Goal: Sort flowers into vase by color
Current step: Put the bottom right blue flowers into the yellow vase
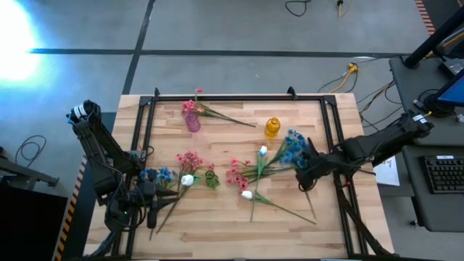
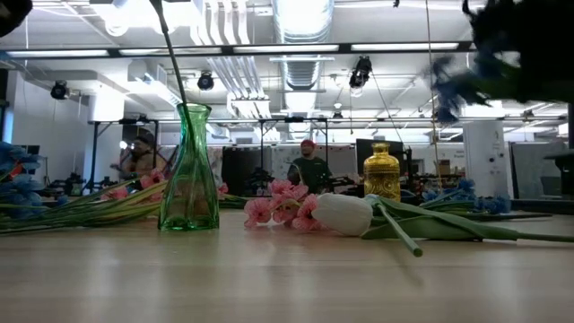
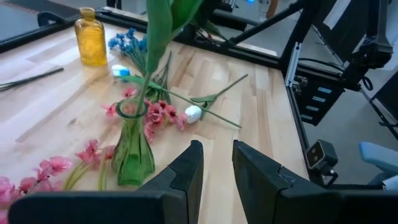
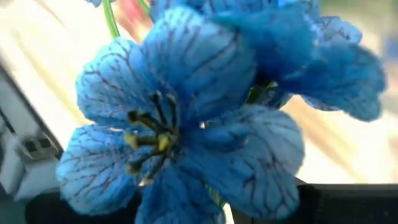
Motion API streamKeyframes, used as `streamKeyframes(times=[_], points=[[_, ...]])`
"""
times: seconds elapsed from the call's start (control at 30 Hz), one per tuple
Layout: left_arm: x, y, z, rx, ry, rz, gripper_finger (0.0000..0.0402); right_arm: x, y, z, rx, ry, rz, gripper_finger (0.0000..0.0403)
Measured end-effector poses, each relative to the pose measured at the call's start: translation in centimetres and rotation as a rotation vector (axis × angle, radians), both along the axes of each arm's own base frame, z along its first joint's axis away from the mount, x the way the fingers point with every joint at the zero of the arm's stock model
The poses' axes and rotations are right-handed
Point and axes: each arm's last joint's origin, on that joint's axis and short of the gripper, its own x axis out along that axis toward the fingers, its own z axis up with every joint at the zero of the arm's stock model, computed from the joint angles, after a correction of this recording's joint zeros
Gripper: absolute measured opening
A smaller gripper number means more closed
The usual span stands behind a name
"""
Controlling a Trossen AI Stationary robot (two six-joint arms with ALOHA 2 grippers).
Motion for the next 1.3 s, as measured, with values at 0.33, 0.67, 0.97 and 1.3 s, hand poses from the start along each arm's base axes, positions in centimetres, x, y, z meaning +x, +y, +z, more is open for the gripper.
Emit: streamKeyframes(times=[0.33,0.67,0.97,1.3], points=[[0.0,0.1,0.0,0.017,-0.009,0.012,0.0074,3.6,-1.0,3.0,-0.357,-0.454,0.157,0.0038],[0.0,0.1,0.0,0.017,-0.01,0.012,0.0074,6.2,-4.3,4.5,-0.669,-0.605,0.112,0.0038],[0.0,0.1,0.0,0.017,-0.01,0.013,0.0074,7.9,-7.0,5.5,-0.938,-0.676,0.019,0.0038],[0.0,0.1,0.0,0.018,-0.01,0.013,0.0074,6.6,-10.0,6.0,-1.175,-0.444,-0.315,0.0038]])
